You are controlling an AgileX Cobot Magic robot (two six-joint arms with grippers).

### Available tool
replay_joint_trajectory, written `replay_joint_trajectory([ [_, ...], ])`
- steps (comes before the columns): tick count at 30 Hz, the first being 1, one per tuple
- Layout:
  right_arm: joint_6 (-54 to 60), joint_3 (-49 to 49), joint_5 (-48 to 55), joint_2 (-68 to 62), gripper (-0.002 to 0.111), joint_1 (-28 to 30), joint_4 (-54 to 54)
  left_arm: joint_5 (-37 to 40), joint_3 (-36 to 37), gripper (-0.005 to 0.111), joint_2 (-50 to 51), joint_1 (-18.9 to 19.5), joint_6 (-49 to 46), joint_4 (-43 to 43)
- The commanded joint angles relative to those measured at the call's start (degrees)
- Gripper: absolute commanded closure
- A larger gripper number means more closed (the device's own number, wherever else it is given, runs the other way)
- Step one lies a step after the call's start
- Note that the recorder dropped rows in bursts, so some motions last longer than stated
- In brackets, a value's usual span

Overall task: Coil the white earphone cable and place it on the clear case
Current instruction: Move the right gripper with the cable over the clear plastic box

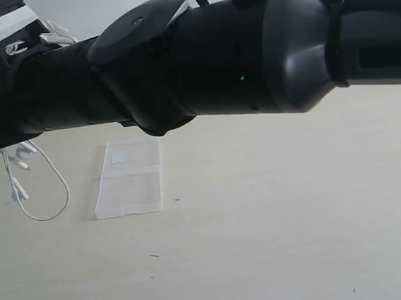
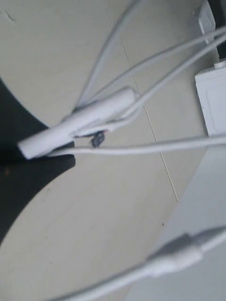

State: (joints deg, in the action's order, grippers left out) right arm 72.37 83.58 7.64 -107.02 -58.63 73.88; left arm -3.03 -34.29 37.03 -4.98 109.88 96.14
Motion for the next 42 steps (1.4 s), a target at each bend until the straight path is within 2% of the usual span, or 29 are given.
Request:
replay_joint_trajectory([
  [1,-16.8,-0.3,4.1,0.9,0.108,0.3,-19.7,-0.2,2.0,0.093,0.3,0.0,-0.2,0.9],
  [8,-42.1,-0.3,15.5,2.2,0.108,3.5,-49.5,-0.1,3.6,0.082,0.3,0.0,-0.2,0.9],
  [9,-46.2,-0.3,20.6,3.0,0.108,4.5,-55.7,-0.5,3.6,0.08,0.3,0.0,-0.2,0.9],
  [11,-48.6,-0.3,27.0,4.4,0.108,5.5,-60.6,-1.1,3.6,0.077,0.3,0.0,-0.2,0.9],
  [14,-49.8,-0.3,30.5,7.4,0.108,5.8,-62.5,-1.7,3.6,0.071,0.3,0.0,-0.2,0.9],
  [18,-52.1,-0.3,30.0,12.6,0.108,5.8,-61.8,-3.5,3.6,0.054,0.3,0.0,-0.2,0.6],
  [21,-55.0,-0.3,27.9,14.6,0.108,5.8,-61.8,-10.2,3.6,0.046,0.3,0.0,-0.1,-3.9],
  [23,-56.0,-0.3,25.6,13.8,0.108,5.8,-61.8,-15.5,3.6,0.046,0.3,0.0,-0.1,-7.2],
  [25,-56.6,-0.3,24.6,12.8,0.108,5.8,-62.6,-16.9,3.6,0.046,0.3,0.0,-0.1,-6.7],
  [29,-68.4,-0.2,22.2,11.9,0.108,8.2,-69.4,-21.2,3.6,0.046,0.3,0.0,-0.1,-6.7],
  [35,-74.2,1.9,31.7,11.7,0.108,12.9,-75.9,-21.7,3.6,0.046,0.3,0.0,-0.1,-6.7],
  [40,-75.9,2.1,38.6,11.7,0.108,14.6,-75.6,-20.0,3.6,0.046,0.3,0.0,-0.2,-6.3],
  [42,-71.2,2.1,41.9,11.7,0.108,14.6,-72.5,-18.0,3.6,0.046,0.3,0.0,-0.2,-5.2],
])
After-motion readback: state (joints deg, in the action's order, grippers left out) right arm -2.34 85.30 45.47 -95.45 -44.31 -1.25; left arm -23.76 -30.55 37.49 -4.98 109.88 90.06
